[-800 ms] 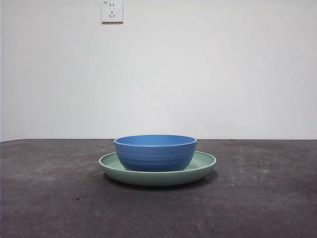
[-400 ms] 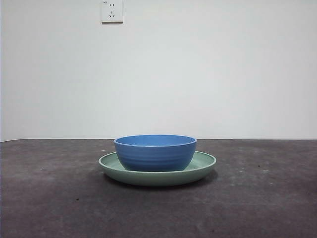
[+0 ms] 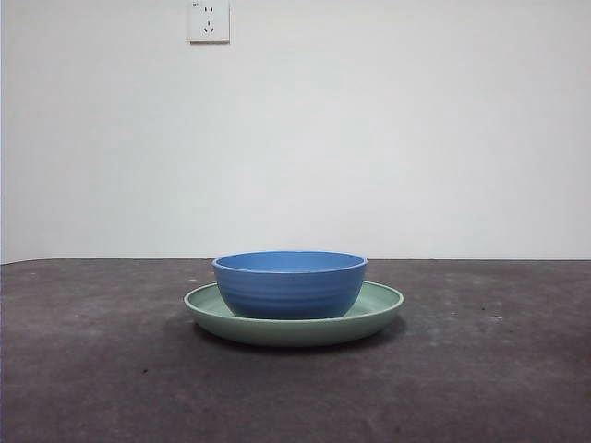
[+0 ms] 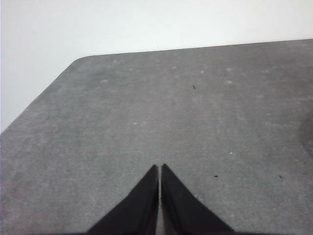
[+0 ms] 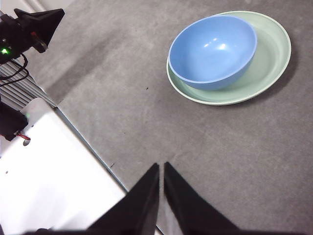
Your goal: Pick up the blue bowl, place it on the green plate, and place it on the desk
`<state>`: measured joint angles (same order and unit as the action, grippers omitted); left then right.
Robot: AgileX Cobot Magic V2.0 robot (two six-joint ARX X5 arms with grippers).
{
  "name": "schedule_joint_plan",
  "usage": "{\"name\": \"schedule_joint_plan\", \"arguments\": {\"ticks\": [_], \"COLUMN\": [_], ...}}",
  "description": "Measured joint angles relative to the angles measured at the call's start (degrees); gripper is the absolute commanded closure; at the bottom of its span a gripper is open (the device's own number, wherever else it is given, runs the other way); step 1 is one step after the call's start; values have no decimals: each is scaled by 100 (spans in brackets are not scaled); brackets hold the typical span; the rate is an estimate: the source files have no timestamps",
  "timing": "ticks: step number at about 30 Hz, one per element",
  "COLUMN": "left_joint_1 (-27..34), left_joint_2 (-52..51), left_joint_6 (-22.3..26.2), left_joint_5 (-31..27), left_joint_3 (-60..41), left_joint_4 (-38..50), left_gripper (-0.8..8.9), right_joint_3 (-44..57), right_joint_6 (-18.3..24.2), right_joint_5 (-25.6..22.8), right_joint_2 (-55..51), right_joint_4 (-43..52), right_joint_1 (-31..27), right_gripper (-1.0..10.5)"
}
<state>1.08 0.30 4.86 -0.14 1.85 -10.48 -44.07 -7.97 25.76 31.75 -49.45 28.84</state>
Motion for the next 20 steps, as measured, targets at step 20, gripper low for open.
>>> {"name": "schedule_joint_plan", "arguments": {"ticks": [20], "left_joint_1": [0], "left_joint_2": [0], "left_joint_6": [-149], "left_joint_5": [0], "left_joint_3": [0], "left_joint_4": [0], "left_gripper": [804], "right_joint_3": [0], "right_joint_6": [0], "right_joint_5": [0], "right_joint_2": [0], "right_joint_4": [0], "right_joint_1": [-2], "right_gripper": [938]}}
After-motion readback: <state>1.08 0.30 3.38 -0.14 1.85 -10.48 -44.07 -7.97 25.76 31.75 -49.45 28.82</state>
